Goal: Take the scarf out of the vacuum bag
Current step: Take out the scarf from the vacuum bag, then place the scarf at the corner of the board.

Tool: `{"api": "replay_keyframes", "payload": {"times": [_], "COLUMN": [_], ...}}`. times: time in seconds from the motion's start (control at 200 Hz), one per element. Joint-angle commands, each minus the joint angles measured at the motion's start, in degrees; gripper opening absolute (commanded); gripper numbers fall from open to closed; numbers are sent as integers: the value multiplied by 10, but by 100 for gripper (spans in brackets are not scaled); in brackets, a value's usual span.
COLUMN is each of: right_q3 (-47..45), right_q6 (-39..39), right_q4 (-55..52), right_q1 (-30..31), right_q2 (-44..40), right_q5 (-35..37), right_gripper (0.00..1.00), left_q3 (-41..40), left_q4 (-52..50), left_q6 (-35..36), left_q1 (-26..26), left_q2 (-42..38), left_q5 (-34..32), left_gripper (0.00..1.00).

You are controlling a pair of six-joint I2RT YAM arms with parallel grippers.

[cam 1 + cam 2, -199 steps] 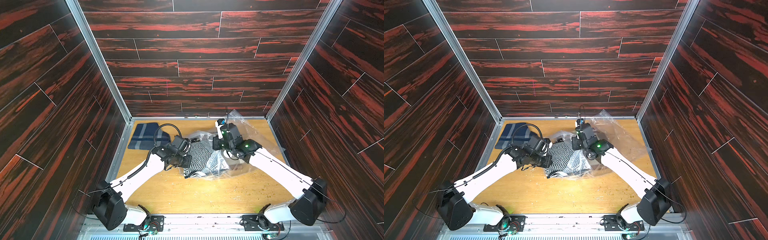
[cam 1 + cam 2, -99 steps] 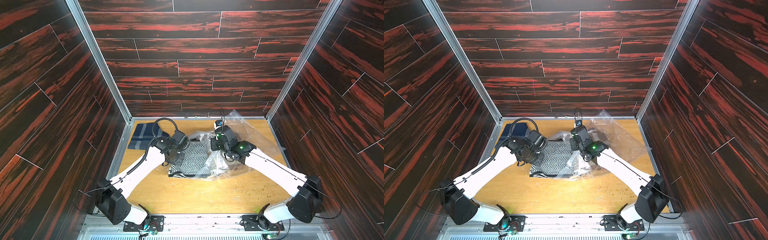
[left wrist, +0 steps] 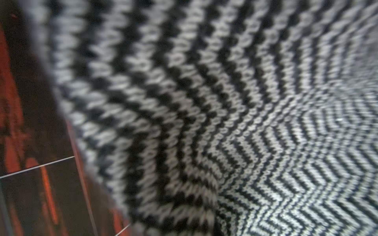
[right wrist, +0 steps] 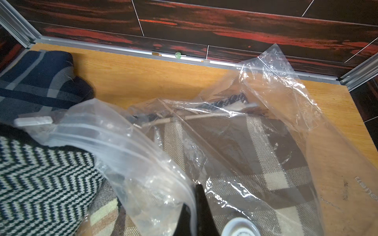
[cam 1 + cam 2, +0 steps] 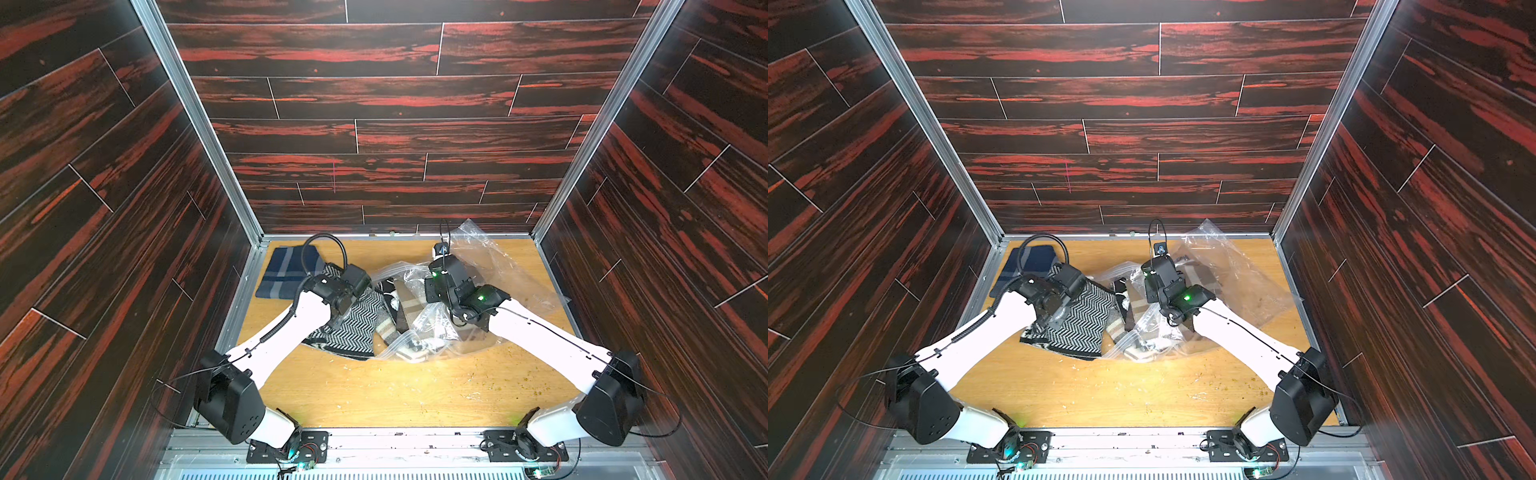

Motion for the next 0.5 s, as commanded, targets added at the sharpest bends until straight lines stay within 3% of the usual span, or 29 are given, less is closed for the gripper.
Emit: {"api": "replay_keyframes", "payload": {"times": [0.0, 0.14, 0.256, 0.376, 0.496], "right_q3": [-10, -14, -26, -46, -55], "right_q6": [-9, -12, -13, -7, -8], "right_q4": [4, 5, 9, 22, 28], "right_q1": [-1, -5, -7, -8, -9], "right_q2": [-15, -21, -28, -37, -38], "right_q5": [18, 11, 2, -11, -20], "right_gripper": [0, 0, 0, 0, 0], "left_q3": [-55, -109, -130, -179, -206], "left_q4": [51, 124, 156, 211, 231], "left_q6": [65, 129, 204, 313, 411], "left_q1": [5, 26, 66, 95, 156], "left_q2": [-28, -85, -124, -171, -214], "left_q5": [-89, -97, -13, 30, 124], "left_gripper": [0, 0, 0, 0, 0]}}
